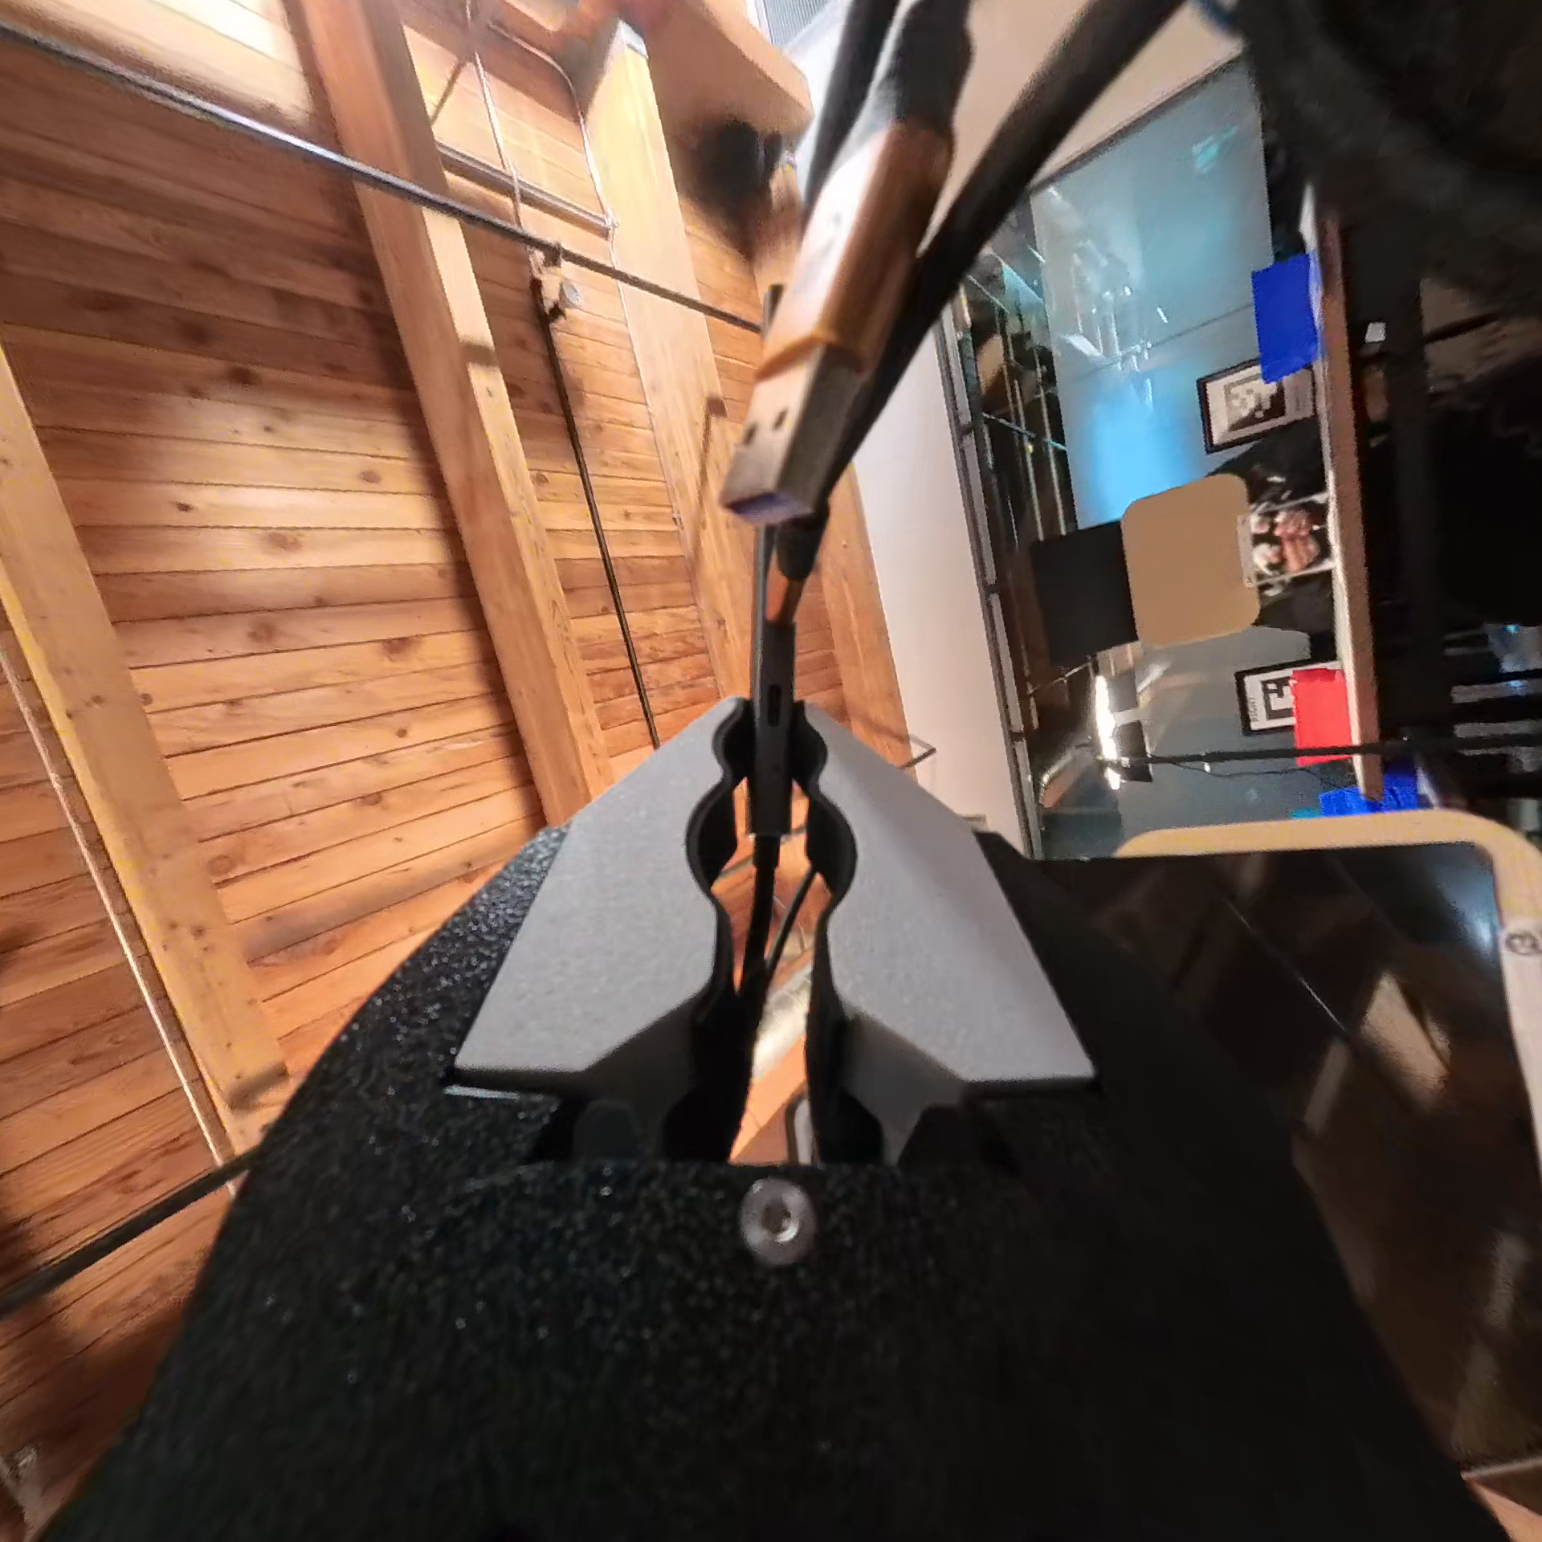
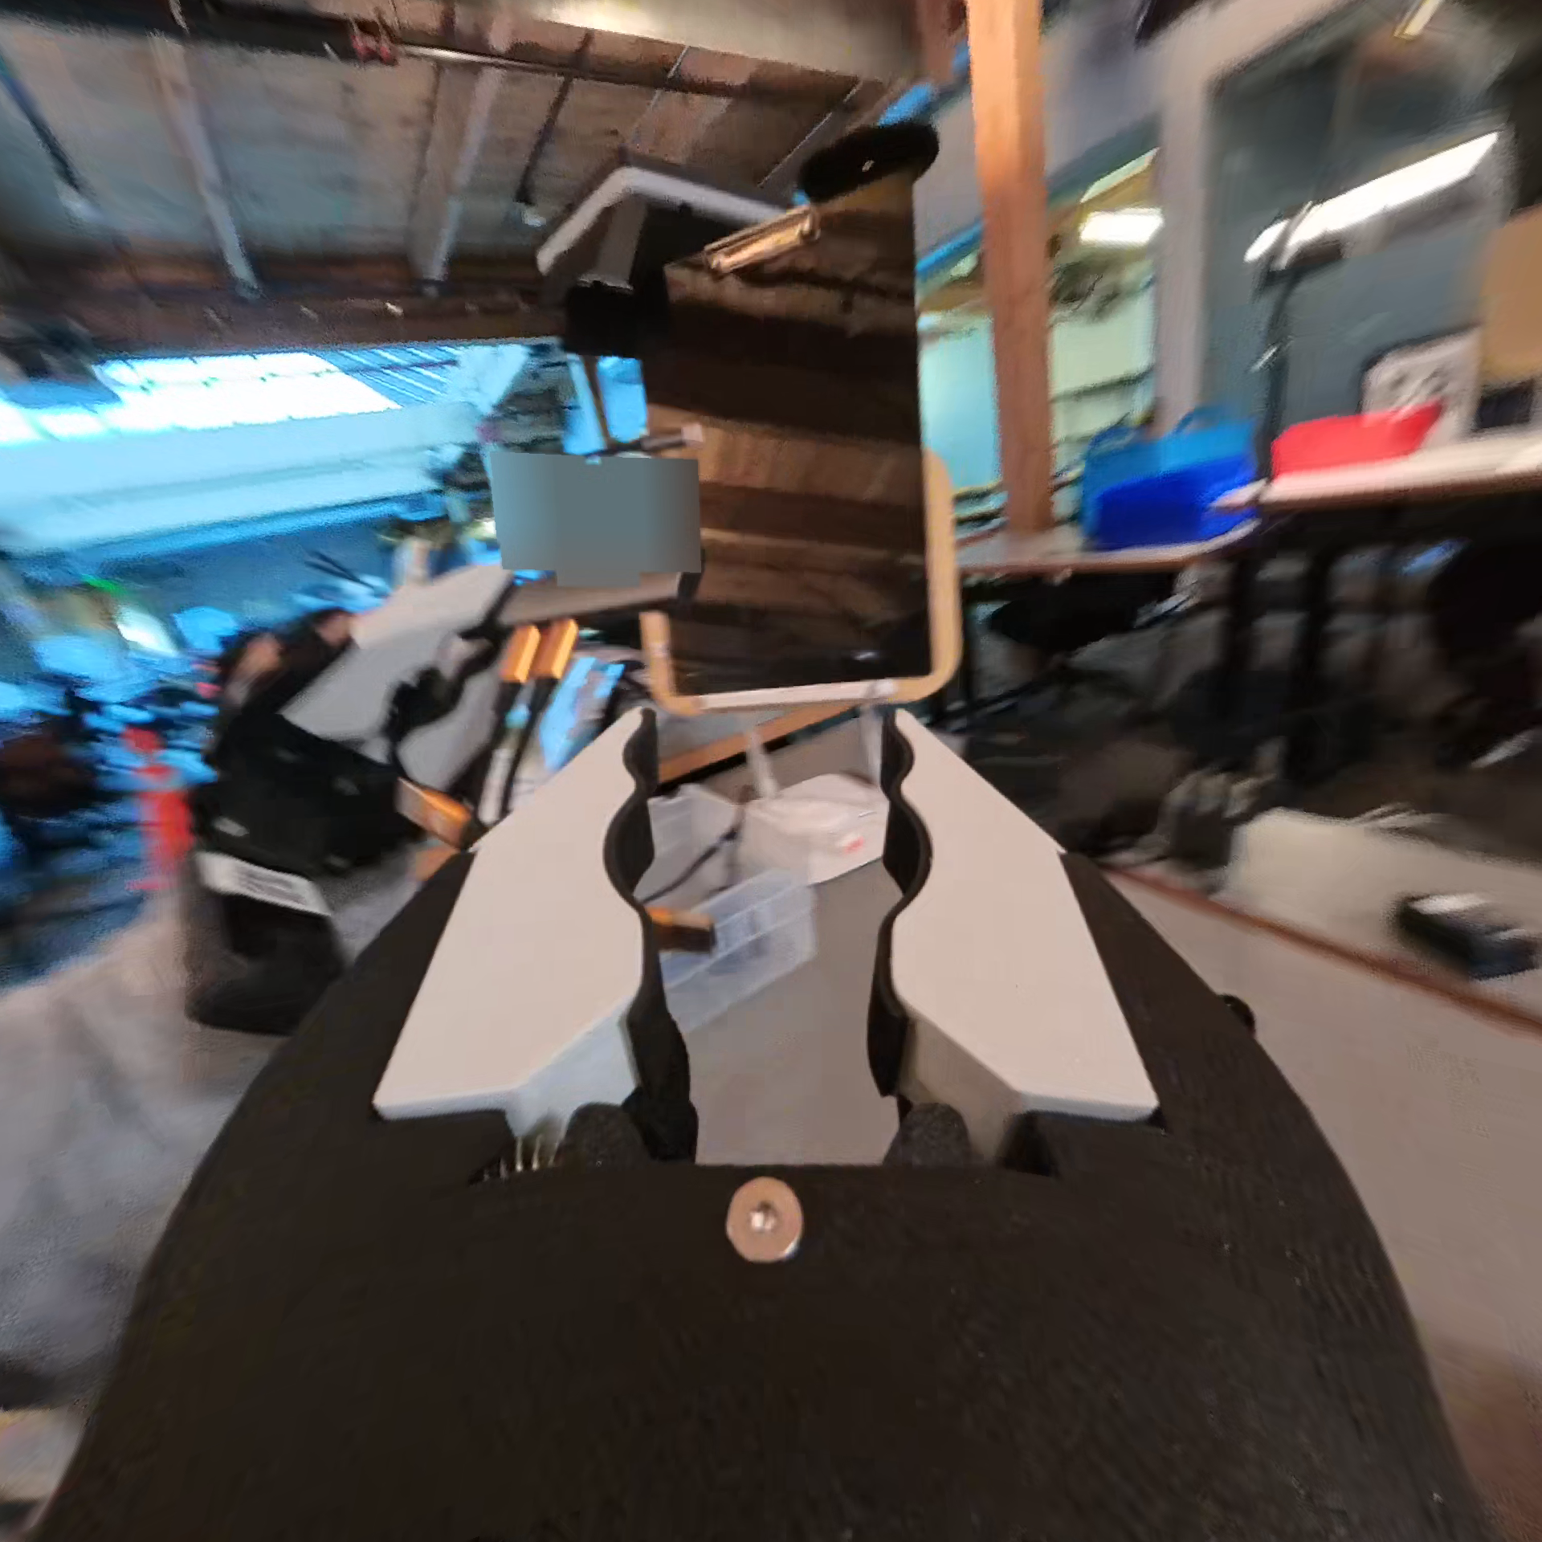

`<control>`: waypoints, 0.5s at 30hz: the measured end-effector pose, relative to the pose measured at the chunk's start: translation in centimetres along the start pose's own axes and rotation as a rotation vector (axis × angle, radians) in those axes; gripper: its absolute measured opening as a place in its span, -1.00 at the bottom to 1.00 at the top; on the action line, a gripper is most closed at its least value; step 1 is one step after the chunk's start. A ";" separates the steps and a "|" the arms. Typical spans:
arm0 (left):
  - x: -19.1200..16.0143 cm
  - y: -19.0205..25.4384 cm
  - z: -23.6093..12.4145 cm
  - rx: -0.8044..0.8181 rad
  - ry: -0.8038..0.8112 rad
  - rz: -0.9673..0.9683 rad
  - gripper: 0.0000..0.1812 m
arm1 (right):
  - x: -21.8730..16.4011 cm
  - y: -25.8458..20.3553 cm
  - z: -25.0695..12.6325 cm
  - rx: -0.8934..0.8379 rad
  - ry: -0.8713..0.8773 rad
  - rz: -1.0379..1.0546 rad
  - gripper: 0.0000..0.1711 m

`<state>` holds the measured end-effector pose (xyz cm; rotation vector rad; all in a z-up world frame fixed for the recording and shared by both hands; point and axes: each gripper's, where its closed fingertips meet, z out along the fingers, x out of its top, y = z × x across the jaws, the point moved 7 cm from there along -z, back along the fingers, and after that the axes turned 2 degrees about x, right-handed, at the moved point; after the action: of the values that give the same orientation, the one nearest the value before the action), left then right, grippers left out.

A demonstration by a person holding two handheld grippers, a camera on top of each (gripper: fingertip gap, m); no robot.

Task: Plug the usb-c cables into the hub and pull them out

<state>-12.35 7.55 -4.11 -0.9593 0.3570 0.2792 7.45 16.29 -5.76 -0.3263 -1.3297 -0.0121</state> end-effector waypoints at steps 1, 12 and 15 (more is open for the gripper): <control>0.8 0.3 -0.3 0.004 0.013 0.001 -0.93 | -0.3 0.1 0.2 0.079 -0.027 0.108 -0.36; 6.7 2.9 -2.2 -0.120 0.138 -0.139 -0.85 | -3.5 0.3 1.8 0.427 -0.123 0.464 -0.89; 7.5 4.8 -3.3 -0.292 0.219 -0.362 -0.32 | -4.0 1.0 1.5 0.315 -0.210 0.216 -0.90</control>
<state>-7.99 7.93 -12.52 -1.3248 0.3398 -0.1091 5.22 16.89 -9.50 -0.2047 -1.4717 0.4192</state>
